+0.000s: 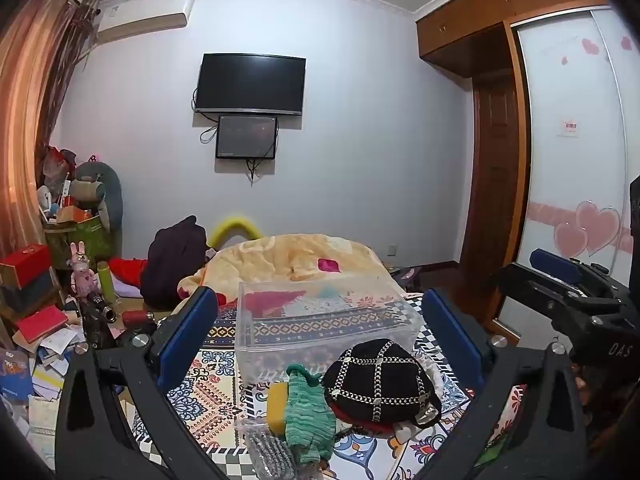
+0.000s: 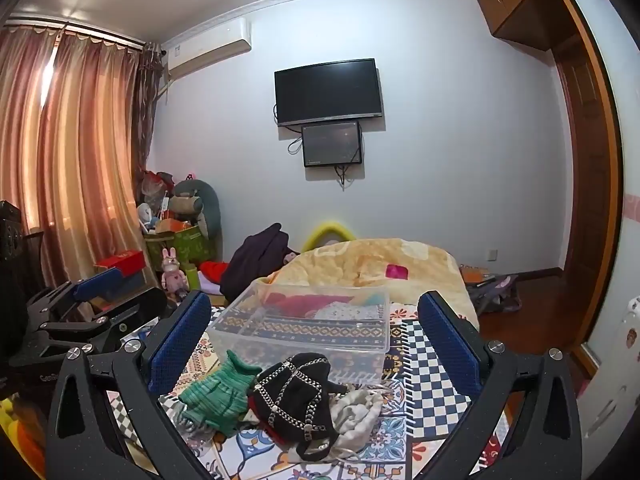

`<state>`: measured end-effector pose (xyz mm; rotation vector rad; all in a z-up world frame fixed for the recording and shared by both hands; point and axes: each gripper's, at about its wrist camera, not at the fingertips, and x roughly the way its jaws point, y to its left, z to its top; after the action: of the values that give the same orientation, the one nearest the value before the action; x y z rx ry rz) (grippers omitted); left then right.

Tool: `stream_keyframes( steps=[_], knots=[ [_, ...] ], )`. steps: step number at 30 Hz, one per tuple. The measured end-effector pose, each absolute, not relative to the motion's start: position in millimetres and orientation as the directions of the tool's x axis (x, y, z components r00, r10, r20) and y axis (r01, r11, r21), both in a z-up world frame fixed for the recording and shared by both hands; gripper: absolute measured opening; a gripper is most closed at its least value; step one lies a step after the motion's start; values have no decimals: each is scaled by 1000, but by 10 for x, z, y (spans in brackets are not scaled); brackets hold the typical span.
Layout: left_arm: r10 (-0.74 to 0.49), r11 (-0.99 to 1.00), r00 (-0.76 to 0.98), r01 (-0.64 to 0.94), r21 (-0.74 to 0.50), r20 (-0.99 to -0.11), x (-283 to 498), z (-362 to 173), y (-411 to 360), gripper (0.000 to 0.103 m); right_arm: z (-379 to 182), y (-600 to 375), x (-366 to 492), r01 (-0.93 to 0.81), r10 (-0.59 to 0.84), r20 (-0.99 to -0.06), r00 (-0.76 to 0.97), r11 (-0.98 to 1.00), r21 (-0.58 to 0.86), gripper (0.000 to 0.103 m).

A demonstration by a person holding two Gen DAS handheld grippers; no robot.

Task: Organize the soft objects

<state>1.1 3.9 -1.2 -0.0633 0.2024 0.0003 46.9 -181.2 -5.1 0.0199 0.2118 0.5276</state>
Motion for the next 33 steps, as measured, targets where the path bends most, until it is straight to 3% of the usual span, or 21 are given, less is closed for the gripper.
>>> stream_keyframes(
  steps=[33],
  knots=[
    [-9, 999, 980, -1, -54, -198, -6, -9, 18, 103, -55, -1782, 455, -499, 504, -190, 842, 863, 76, 103]
  ],
)
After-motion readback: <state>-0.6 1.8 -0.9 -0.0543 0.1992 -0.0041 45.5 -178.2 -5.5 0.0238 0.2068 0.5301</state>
